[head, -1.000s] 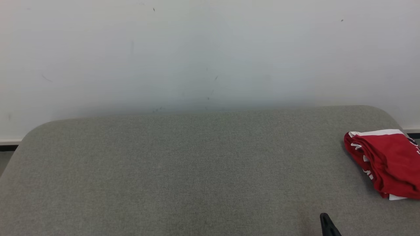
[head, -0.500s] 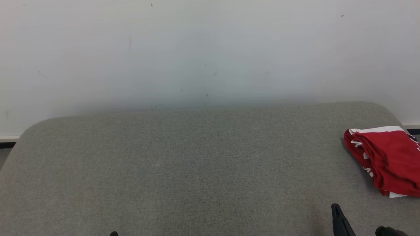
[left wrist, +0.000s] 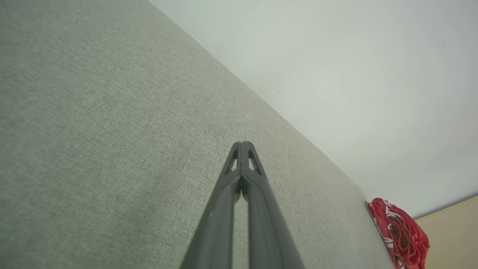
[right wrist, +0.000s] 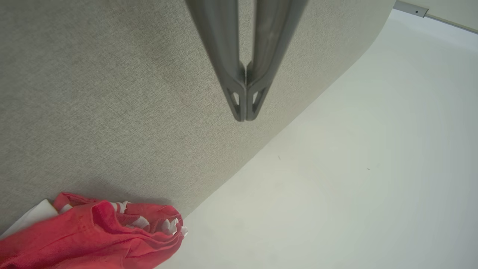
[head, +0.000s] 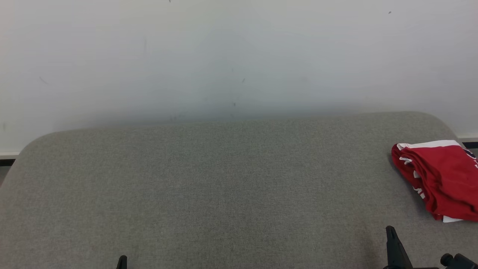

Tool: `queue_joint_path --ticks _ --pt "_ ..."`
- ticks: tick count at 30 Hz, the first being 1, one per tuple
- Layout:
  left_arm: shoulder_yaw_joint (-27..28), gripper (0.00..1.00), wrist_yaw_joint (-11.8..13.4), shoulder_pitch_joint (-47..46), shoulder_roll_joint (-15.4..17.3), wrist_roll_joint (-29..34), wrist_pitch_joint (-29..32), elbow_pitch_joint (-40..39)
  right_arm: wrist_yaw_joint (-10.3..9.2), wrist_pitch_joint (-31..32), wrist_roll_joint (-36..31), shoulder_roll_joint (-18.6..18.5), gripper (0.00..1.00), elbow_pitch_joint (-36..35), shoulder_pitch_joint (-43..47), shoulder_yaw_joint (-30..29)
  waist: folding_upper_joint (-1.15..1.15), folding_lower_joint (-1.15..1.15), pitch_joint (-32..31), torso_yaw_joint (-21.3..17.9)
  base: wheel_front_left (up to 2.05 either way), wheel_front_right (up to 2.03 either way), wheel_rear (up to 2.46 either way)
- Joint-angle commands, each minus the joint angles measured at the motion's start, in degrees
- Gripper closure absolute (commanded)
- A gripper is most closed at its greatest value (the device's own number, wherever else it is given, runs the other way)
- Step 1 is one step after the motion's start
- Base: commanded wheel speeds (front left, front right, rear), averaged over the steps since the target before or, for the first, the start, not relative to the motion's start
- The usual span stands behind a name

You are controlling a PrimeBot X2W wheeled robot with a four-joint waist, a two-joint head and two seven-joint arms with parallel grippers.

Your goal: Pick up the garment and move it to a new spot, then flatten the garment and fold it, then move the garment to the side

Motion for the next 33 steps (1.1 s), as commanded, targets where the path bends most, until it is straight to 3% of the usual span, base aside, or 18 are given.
queue_joint_path --ticks 1,33 --pt "0.65 1.0 -0.33 -2.02 0.51 -2.92 0.71 0.05 0.0 0.49 2.93 0.12 1.0 -0.22 -1.92 -0.76 0.0 0.0 0.16 -0.05 0.0 0.0 0.0" --pt "3.62 1.0 -2.27 -8.07 0.48 -23.96 6.53 5.0 0.0 5.64 23.88 1.41 1.0 3.12 -6.68 -5.91 0.0 0.0 2.12 -0.59 0.0 0.0 0.0"
